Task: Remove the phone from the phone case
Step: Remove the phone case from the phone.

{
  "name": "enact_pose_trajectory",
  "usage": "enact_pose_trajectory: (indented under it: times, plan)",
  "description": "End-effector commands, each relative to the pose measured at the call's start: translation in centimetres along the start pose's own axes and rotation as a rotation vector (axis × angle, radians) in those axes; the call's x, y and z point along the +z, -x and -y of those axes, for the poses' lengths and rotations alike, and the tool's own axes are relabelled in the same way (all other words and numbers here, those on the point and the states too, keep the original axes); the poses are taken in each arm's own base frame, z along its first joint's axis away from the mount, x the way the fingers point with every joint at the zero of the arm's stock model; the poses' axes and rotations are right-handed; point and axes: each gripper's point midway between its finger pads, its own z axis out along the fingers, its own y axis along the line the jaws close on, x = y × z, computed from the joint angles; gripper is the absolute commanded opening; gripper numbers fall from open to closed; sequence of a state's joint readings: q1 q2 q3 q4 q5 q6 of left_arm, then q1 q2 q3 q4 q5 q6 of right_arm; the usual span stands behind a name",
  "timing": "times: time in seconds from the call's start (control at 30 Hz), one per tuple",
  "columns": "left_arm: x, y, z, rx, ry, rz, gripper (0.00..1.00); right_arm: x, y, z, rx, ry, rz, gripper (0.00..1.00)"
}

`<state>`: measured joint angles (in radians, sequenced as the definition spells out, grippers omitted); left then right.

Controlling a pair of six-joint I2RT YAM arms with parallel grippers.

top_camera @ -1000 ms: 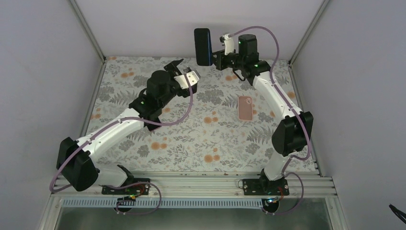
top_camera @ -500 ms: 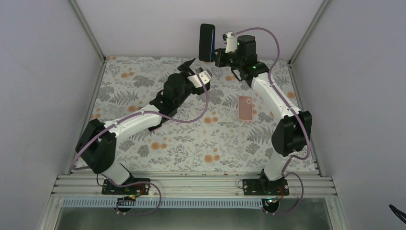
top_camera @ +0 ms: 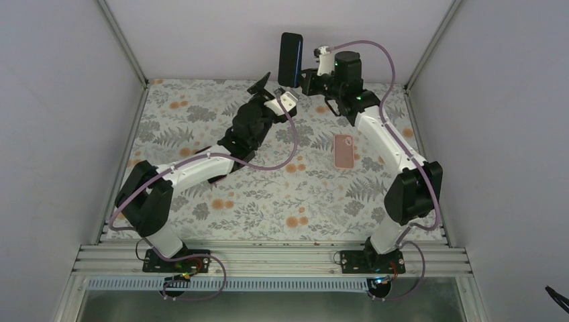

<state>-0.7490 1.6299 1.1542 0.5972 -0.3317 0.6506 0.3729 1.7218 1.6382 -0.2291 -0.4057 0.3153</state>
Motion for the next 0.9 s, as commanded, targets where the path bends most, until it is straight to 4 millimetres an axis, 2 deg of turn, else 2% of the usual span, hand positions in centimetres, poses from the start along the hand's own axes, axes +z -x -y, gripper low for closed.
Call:
enact_pose_trajectory:
  times: [0.0, 0.23, 0.7, 0.87]
  plan:
    - [0.5, 1.5, -1.3, -0.006, 0.075, 0.033, 1.0, -3.4, 4.5, -3.7, -0.058, 0.066, 0.153, 0.03]
    - [0.3, 2.0, -2.6, -0.01, 0.166, 0.057, 1.0, -3.9, 4.2, -4.1, -0.067, 0.079, 0.153, 0.03]
    - [0.7, 2.5, -2.0, 0.011, 0.183, 0.061, 1.0, -3.4, 3.8, -4.3, -0.069, 0.091, 0.142, 0.03]
    - [0.6, 2.9, -2.9, 0.006, 0.229, 0.069, 1.0, -3.4, 3.3, -4.3, -0.072, 0.094, 0.136, 0.03]
